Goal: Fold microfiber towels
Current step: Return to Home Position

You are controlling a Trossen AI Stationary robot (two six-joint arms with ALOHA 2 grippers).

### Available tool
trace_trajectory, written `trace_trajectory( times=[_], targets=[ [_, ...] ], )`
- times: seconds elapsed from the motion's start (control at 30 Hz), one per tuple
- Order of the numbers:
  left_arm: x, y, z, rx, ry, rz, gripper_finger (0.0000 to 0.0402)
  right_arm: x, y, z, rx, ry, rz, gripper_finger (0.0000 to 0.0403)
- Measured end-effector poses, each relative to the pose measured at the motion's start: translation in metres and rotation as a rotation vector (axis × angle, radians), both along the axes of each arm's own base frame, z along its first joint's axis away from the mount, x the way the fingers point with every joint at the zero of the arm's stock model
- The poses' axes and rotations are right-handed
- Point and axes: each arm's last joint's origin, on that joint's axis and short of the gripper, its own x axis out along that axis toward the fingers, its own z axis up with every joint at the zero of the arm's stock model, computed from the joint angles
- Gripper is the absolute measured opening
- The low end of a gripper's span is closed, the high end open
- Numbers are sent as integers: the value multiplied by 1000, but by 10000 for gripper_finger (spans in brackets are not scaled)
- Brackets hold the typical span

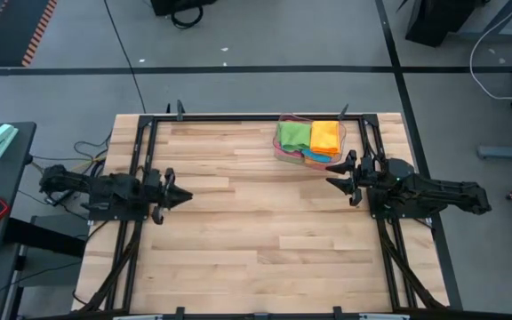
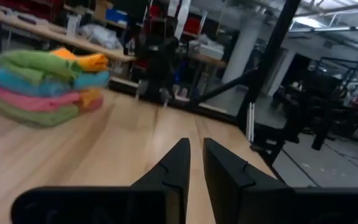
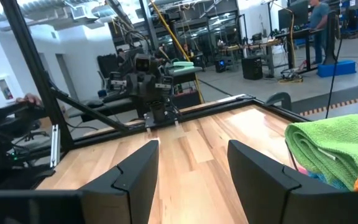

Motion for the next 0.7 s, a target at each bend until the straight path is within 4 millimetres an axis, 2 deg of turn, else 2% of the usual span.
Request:
trace_trajectory(
  times=[0.27,0.4,0.7],
  targets=[
    [-2,-4,-1,161,-11,-154,61,0,0,0,0,1,0,201],
    [-1,-4,-1,223,-24,-141,61,0,0,0,1,6,0,201],
    [-1,-3,0,227,-30,-137,51,0,0,0,1,6,0,201]
  ],
)
